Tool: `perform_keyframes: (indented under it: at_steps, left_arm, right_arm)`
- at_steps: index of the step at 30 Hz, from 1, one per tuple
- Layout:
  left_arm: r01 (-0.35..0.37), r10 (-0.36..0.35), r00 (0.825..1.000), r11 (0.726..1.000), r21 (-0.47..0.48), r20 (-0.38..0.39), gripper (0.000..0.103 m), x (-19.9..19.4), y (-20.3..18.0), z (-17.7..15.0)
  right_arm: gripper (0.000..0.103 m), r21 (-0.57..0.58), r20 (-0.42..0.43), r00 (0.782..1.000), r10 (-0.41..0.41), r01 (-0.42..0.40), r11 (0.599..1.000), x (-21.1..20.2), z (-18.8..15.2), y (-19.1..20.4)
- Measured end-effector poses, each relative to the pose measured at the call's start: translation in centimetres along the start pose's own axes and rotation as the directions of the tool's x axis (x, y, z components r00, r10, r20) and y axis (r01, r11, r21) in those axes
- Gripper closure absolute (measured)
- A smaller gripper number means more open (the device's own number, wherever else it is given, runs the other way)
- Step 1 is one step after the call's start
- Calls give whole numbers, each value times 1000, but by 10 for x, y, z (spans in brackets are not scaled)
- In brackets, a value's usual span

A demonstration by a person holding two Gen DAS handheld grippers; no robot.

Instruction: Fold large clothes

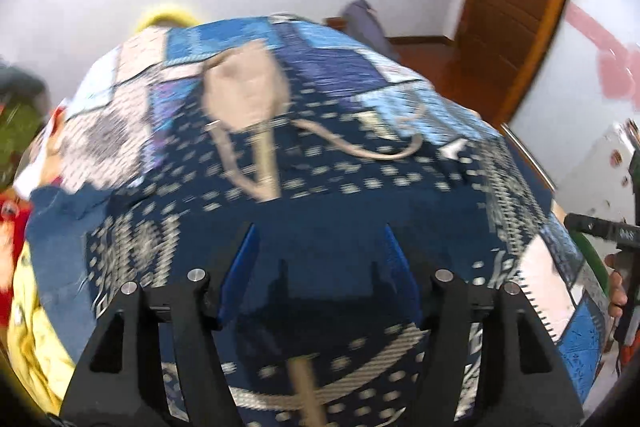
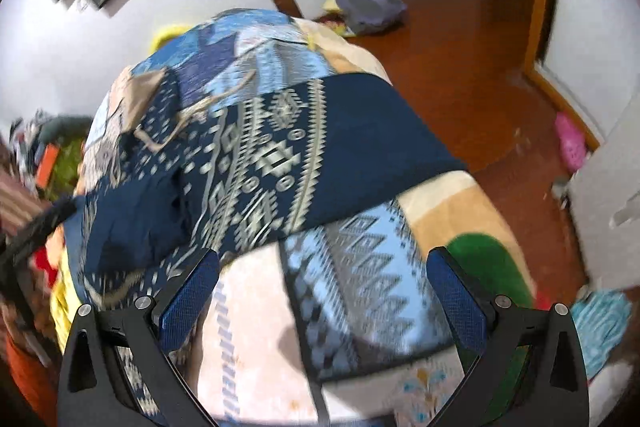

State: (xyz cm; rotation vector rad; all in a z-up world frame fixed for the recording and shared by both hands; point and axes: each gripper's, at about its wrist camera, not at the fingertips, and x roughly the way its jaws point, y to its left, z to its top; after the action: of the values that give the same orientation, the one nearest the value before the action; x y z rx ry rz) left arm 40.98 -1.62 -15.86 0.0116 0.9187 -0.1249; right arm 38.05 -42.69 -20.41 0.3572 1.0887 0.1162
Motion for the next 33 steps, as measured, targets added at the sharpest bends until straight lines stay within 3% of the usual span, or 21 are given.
perform_keyframes:
  at_steps: [5, 7, 10, 13, 18, 22, 26, 33]
  left_arm:
    - [-24, 24, 1000, 996, -90, 3, 40, -2, 37, -17]
    - [-3, 1, 1000, 991, -137, -13, 40, 1, 49, -25]
    - [21, -28, 999, 982, -188, -35, 40, 4, 63, -34]
    - [2, -9, 999, 979, -203, -34, 40, -1, 69, -40]
    - [-48, 45, 999, 986, -159, -21, 40, -12, 70, -49]
    - [-78, 78, 997, 989, -127, -4, 40, -21, 71, -55]
    - [-72, 73, 997, 987, -141, 2, 40, -27, 74, -60]
    - [-54, 60, 998, 980, -190, 29, 40, -46, 90, -66]
  right_arm:
    - [7, 201, -50, 996, 72, -60, 978, 44, 17, -30]
    - [7, 289, -27, 995, 96, -84, 953, 57, 20, -41]
    - [8, 332, 18, 996, 91, -92, 939, 66, 32, -46]
    - [34, 350, 22, 999, 34, -39, 936, 74, 46, -49]
    - [91, 347, 33, 999, -41, 27, 937, 70, 62, -50]
    - [94, 261, 99, 994, -50, 22, 965, 39, 71, -32]
    - [95, 181, 201, 979, 18, -55, 982, -6, 80, 2]
    - [95, -37, 253, 956, 147, -143, 989, -55, 78, 109]
